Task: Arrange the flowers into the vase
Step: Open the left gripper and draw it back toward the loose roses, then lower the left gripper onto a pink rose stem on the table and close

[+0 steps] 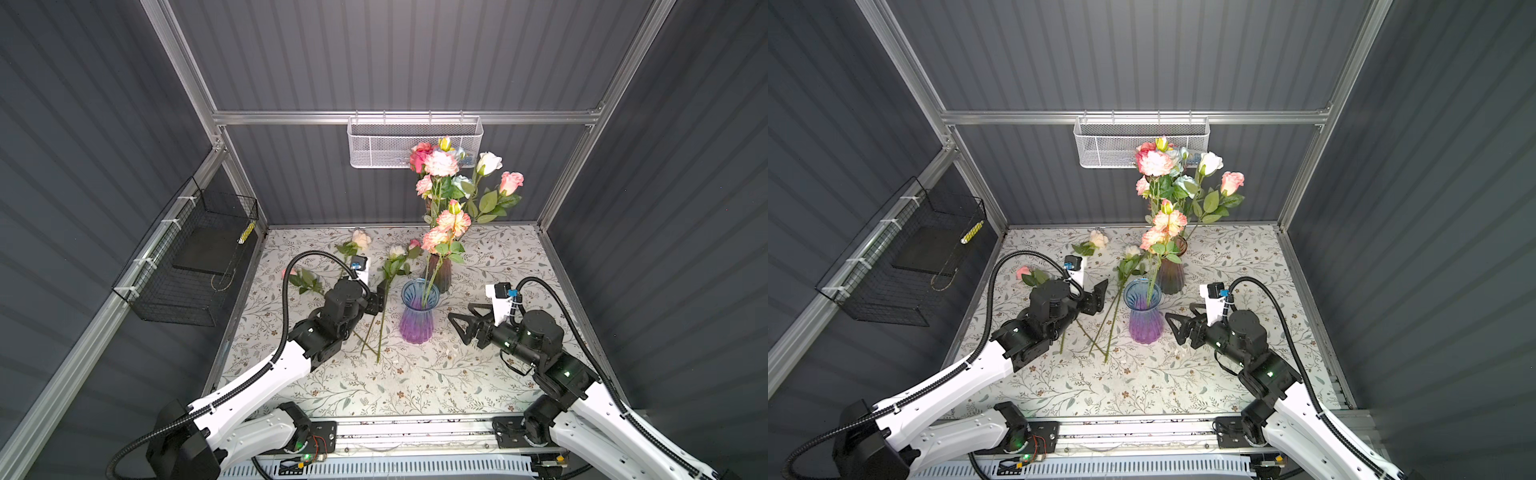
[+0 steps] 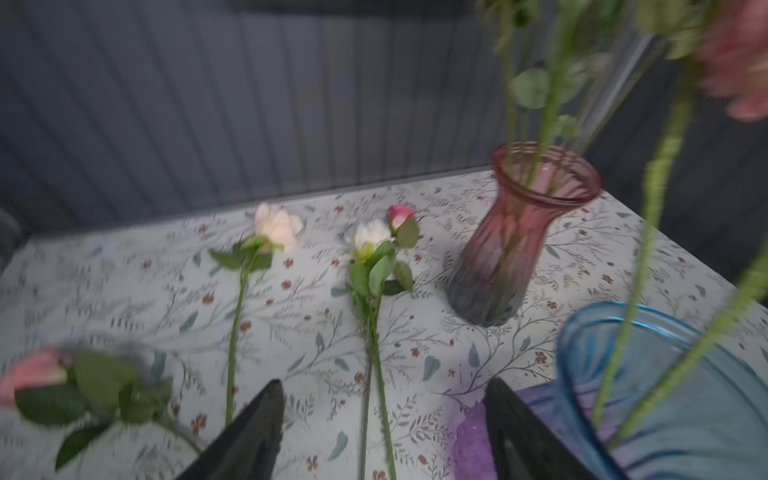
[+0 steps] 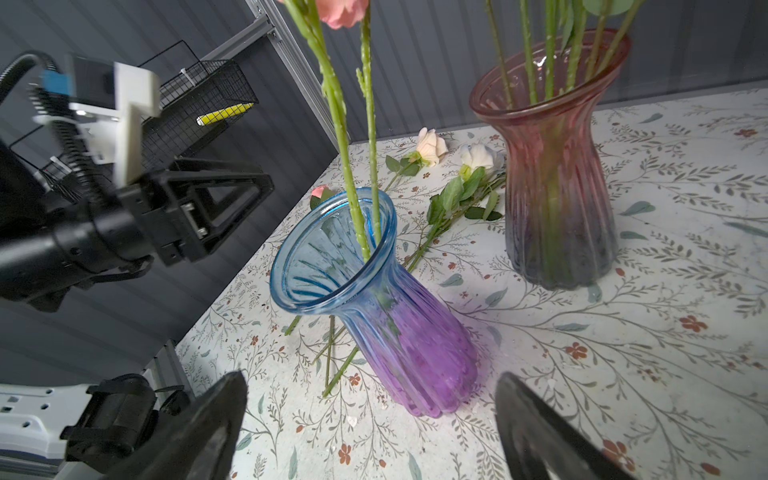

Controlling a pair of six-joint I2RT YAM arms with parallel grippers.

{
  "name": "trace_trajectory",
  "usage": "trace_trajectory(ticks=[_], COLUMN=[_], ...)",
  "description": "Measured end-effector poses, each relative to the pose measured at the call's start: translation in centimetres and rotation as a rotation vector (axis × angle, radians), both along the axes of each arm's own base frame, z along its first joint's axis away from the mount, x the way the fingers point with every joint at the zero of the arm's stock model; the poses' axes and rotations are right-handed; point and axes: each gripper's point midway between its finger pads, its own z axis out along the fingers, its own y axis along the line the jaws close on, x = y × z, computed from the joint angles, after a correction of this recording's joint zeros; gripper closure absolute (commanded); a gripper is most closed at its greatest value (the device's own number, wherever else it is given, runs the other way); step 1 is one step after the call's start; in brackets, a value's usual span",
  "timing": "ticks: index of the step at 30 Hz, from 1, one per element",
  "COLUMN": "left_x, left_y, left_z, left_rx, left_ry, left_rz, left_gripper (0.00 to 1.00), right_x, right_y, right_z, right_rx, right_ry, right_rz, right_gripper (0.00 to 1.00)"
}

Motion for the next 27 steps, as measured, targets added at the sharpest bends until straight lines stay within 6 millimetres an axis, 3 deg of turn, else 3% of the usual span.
trace_trajectory(ticks=[2,5,7,11,15,18,27], left_x=[1.6,2.8,3.2,4.6,5.8,6.4,7.4], left_y=[3.4,7.9,9.4,10.8,11.7,12.2,12.9], left_z=[-2.0,-5.2,-7.0,-9.8,-11.8,-13.3,-18.7], left_rx=[-0.026,-0.072,-0.093,-0.181,-0.267,-0.325,-0.392], left_ry=[0.079,0.201,0.276,0.42,0.533,0.609,0.824], left_rz=[0.141,0.333,0.411,0.496,0.556,0.605,0.706], left_gripper=[0.52,0.45,0.44,0.41,0.4,0.42,0.6], right_x=[0.0,0.0,0.0,-0.1,-0.3,-0.3,-0.2], right_y=[0.0,0.1,0.2,0.5,0.7,0.7,0.8], right_z=[-0.2,-0.7,-1.2,-1.9,-2.3,-2.3,-3.0], right_rx=[-0.007,-0.021,-0.032,-0.046,-0.058,-0.06,-0.068], right_ry=[0.003,0.019,0.033,0.054,0.066,0.065,0.078], right_rz=[0.002,0.007,0.013,0.032,0.046,0.05,0.054], right_gripper=[0.19,0.26,0.33,0.53,0.6,0.62,0.63])
